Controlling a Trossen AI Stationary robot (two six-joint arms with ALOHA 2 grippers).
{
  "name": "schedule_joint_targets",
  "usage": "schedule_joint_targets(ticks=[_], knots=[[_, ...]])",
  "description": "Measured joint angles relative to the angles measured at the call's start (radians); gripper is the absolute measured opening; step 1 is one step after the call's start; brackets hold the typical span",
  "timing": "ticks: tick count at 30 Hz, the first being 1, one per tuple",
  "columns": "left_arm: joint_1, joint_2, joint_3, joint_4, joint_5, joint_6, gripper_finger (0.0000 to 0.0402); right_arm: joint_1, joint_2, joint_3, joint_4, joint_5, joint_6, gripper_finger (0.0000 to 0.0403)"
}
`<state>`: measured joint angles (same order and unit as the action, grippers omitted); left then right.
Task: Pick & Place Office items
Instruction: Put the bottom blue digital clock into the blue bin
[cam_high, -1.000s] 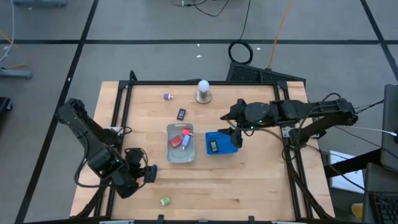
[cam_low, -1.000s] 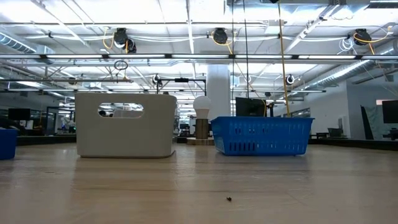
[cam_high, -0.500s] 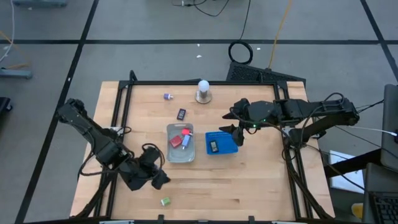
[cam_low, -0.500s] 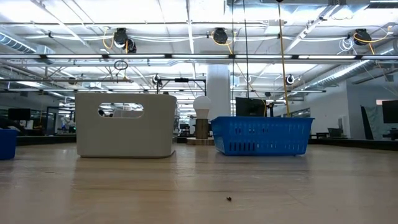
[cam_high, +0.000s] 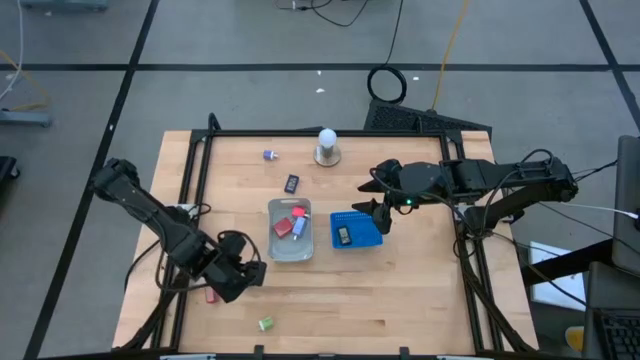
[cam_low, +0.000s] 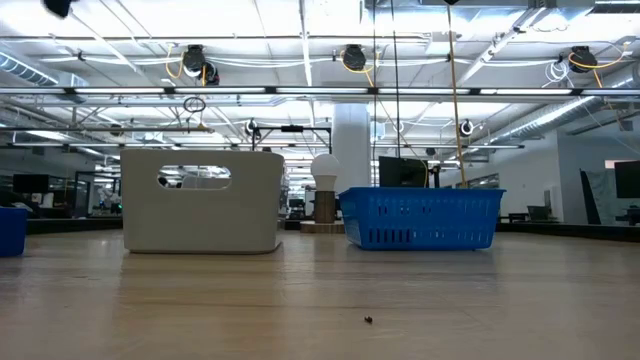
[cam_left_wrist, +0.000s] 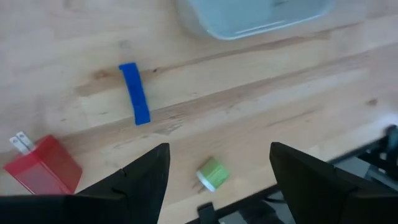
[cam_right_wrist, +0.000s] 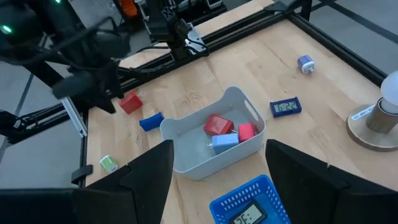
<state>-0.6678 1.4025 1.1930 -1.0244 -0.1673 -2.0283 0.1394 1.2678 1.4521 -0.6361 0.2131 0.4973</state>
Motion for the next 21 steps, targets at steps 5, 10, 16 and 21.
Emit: schedule_joint_targets(ticks=[5,10,16,21], knots=[[0.000,0.000,-0.076,0.052,0.012,-0.034,0.0280,0.000,0.000,0.000,0.000,0.000,0.001,0.0249],[0.000,0.000,-0.142,0.055,0.032,-0.068,0.0280,0.000,0.000,0.000,0.000,0.000,0.015,0.0249],[0.000,0.000,-0.233,0.149,0.038,-0.095,0.0280,0.000,0.000,0.000,0.001,0.000,0.015,0.0249],[0.001,0.000,-0.261,0.162,0.037,-0.102,0.0280,0.000,0.000,0.000,0.001,0.000,0.016,0.0249]])
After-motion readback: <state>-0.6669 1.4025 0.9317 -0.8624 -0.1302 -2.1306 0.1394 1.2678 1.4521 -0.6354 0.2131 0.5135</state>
